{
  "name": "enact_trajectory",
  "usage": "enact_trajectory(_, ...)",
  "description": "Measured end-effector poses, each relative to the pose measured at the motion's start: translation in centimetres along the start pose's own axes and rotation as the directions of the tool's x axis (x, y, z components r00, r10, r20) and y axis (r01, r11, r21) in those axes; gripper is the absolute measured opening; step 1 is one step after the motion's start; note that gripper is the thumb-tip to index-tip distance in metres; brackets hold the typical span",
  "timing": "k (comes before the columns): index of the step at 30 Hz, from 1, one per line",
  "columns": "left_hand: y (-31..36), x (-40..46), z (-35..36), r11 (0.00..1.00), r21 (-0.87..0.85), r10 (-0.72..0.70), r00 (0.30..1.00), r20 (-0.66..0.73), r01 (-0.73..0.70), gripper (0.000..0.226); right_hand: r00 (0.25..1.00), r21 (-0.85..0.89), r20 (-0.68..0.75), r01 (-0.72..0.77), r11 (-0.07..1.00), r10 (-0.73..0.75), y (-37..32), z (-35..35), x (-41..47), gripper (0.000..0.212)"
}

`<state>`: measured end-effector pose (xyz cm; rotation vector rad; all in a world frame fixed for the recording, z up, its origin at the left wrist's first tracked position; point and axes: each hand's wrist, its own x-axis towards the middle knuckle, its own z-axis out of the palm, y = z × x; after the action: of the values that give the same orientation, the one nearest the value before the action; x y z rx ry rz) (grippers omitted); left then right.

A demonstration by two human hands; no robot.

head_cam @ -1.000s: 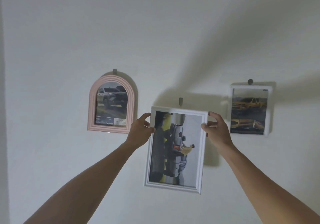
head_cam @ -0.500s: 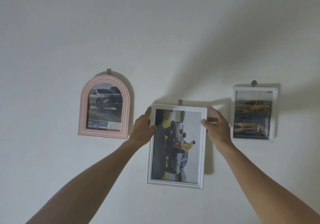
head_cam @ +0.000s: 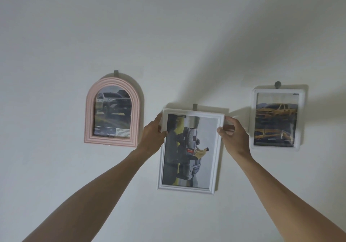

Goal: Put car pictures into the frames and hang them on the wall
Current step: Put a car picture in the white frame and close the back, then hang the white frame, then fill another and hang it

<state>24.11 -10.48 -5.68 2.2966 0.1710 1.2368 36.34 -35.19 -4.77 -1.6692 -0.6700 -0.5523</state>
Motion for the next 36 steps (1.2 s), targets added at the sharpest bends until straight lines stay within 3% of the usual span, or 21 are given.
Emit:
enact_trajectory(11,0.7,-0.5,-0.2,1.0,-0.001,-0.015,1.0,-0.016,0.015,0.068,0.999,-0.017,0.025,0.025,1.0,-0.025,-0.1,-0.6,-0.9,0.036)
enact_trajectory(16,1.8,-0.7,0.7,0.998,-0.023,-0.069,0.973,-0.222,0.065,0.071,0.994,-0.061,0.024,0.105,0.993,-0.104,0.2,-2.1,-0.7,0.046)
enact_trajectory(19,3.9,-0.6,1.8,0.998,0.009,0.056,0.938,-0.343,-0.056,0.068,0.986,-0.069,-0.02,0.162,0.984,-0.164,0.3,-3.9,0.0,0.045)
enact_trajectory(22,7.4,-0.3,3.5,0.979,0.053,0.2,0.907,-0.371,-0.195,0.064,0.973,-0.045,-0.09,0.209,0.977,-0.212,0.4,-6.4,0.9,0.039)
enact_trajectory(25,11.9,0.1,6.6,0.954,-0.003,0.279,0.889,-0.364,-0.3,0.059,0.948,-0.113,-0.194,0.234,0.966,-0.253,0.9,-10.0,2.2,0.035)
enact_trajectory(29,17.4,0.4,11.2,0.948,-0.11,0.26,0.928,-0.266,-0.298,0.055,0.918,-0.198,-0.319,0.176,0.964,-0.233,2.7,-15.6,4.4,0.036)
enact_trajectory(32,20.1,1.0,14.6,0.967,-0.162,0.175,0.975,-0.136,-0.196,0.055,0.948,-0.207,-0.299,0.045,0.977,-0.107,4.8,-18.9,6.0,0.046)
enact_trajectory(36,22.0,1.9,18.1,0.954,-0.294,-0.058,0.998,0.024,0.062,0.058,0.985,-0.151,-0.17,-0.064,0.987,0.038,6.6,-21.3,6.8,0.053)
